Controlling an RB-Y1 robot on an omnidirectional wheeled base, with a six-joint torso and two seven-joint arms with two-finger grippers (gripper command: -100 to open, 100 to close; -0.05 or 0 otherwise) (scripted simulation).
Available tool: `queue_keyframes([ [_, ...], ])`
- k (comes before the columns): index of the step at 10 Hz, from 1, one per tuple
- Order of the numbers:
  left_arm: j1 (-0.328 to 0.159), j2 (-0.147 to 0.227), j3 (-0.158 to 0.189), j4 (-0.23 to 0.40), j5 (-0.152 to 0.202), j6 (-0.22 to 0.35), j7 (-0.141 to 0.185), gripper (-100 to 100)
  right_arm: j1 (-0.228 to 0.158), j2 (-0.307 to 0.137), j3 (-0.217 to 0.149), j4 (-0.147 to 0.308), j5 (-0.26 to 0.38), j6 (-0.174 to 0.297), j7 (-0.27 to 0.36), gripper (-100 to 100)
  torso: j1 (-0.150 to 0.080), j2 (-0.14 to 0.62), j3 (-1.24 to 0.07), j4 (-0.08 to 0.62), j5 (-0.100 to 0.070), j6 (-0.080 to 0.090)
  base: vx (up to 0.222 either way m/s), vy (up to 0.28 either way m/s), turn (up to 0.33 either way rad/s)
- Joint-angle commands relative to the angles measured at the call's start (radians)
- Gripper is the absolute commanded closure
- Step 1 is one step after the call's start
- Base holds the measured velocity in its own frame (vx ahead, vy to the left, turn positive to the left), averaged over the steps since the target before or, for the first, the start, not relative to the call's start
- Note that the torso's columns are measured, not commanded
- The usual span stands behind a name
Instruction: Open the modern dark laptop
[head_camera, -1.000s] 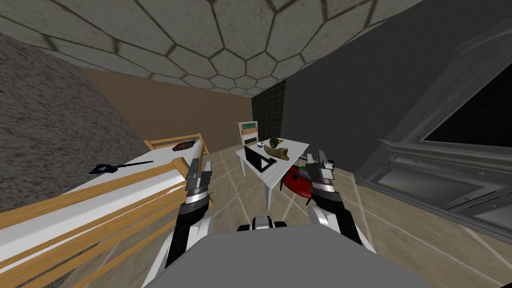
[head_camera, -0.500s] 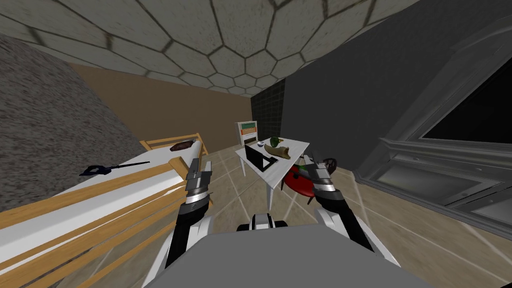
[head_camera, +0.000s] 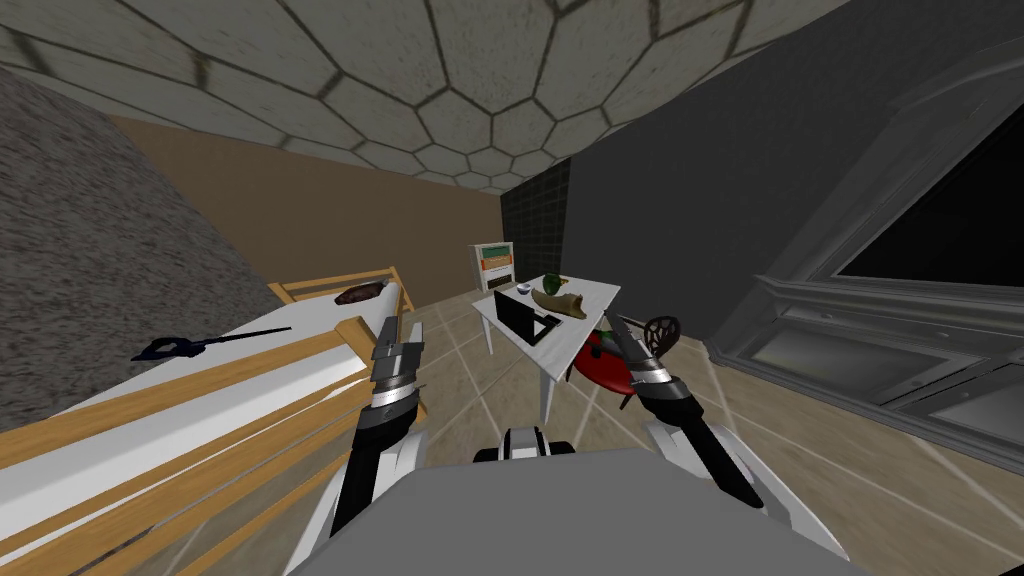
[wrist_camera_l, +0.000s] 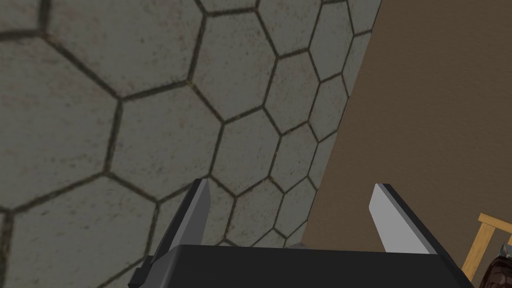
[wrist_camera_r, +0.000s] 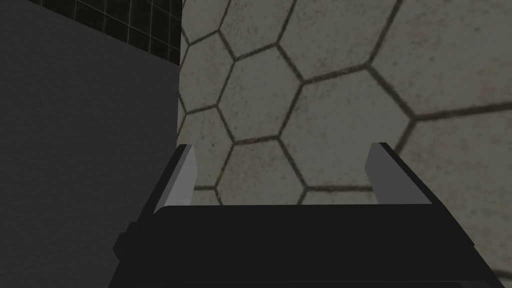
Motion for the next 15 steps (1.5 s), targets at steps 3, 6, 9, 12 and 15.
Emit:
queue_keyframes([
  [3, 0.0, 0.0, 0.0, 0.0, 0.0, 0.0, 0.0, 0, 0.002, -0.084, -0.046, 0.049, 0.14, 0.019, 0.107, -100, 0.001, 0.002, 0.001, 0.0, 0.0, 0.0, 0.03, 0.118, -0.032],
  [6, 0.0, 0.0, 0.0, 0.0, 0.0, 0.0, 0.0, 0, 0.0, -0.132, -0.07, 0.078, 0.216, 0.027, 0.169, -100, 0.001, 0.0, 0.0, 0.0, 0.0, 0.0, 0.036, 0.112, -0.026],
  [9, 0.0, 0.0, 0.0, 0.0, 0.0, 0.0, 0.0, 0, -0.004, -0.18, -0.09, 0.106, 0.28, 0.034, 0.223, -100, 0.0, 0.002, 0.001, 0.001, 0.0, 0.0, 0.019, 0.091, -0.012],
  [12, 0.0, 0.0, 0.0, 0.0, 0.0, 0.0, 0.0, 0, -0.009, -0.23, -0.105, 0.133, 0.335, 0.039, 0.275, -100, 0.001, 0.001, 0.001, 0.0, 0.0, 0.0, 0.023, 0.09, -0.001],
  [15, 0.0, 0.0, 0.0, 0.0, 0.0, 0.0, 0.0, 0, -0.017, -0.284, -0.119, 0.165, 0.387, 0.044, 0.327, -100, 0.001, 0.0, 0.0, 0.0, 0.0, 0.0, 0.03, 0.099, 0.012],
])
